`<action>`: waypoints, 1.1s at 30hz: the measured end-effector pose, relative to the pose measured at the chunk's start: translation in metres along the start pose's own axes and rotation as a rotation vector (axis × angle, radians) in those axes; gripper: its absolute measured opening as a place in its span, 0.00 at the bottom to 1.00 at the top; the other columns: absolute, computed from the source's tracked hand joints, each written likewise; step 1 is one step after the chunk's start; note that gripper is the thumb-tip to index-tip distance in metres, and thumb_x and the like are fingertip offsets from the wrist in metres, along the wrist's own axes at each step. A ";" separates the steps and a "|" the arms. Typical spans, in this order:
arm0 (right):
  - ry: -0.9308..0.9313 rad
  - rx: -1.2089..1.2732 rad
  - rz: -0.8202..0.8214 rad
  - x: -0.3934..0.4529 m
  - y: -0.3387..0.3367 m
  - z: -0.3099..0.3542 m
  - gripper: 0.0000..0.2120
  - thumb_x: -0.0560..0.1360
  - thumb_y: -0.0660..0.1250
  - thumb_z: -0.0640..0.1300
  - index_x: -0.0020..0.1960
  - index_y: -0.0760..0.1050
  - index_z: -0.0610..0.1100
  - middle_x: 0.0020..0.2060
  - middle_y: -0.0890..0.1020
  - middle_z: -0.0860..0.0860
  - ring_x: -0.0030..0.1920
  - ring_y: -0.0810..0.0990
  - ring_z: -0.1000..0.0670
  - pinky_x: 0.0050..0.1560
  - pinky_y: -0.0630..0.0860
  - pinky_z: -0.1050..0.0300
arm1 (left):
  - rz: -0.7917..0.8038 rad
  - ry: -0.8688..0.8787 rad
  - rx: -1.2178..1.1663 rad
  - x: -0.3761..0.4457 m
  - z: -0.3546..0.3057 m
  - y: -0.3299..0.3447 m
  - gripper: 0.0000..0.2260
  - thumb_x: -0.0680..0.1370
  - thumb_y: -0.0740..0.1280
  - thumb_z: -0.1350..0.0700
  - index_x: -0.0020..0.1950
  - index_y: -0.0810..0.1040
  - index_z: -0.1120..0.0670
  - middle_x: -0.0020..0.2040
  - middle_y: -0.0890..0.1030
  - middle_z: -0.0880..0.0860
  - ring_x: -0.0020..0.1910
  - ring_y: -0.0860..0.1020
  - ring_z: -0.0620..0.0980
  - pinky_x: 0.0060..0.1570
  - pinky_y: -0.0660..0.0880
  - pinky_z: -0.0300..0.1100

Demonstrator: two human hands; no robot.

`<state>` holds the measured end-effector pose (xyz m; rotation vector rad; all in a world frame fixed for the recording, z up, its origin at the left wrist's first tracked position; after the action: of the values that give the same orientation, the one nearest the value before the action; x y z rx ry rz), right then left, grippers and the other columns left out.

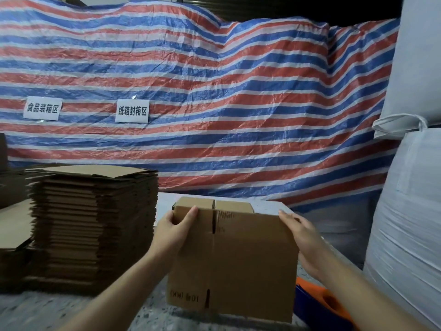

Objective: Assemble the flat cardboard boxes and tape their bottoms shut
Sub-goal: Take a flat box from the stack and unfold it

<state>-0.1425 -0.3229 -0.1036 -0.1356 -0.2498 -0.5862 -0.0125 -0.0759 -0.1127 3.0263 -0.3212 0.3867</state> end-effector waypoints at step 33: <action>0.084 0.110 -0.002 -0.050 0.042 -0.017 0.29 0.77 0.53 0.71 0.71 0.73 0.58 0.66 0.80 0.49 0.66 0.79 0.45 0.64 0.77 0.36 | 0.399 -0.286 -0.235 -0.008 0.012 0.020 0.22 0.81 0.58 0.43 0.60 0.79 0.59 0.42 0.84 0.58 0.37 0.82 0.52 0.41 0.75 0.45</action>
<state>-0.1554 -0.2649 -0.1356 -0.0040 -0.2004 -0.5773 -0.0216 -0.0953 -0.1250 2.7689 -0.9249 -0.0664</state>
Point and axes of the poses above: each hand's wrist, its own x-axis towards the middle knuckle, its own y-axis out of the palm, z = x × y, the point moved 2 cm from there along x, towards the middle knuckle
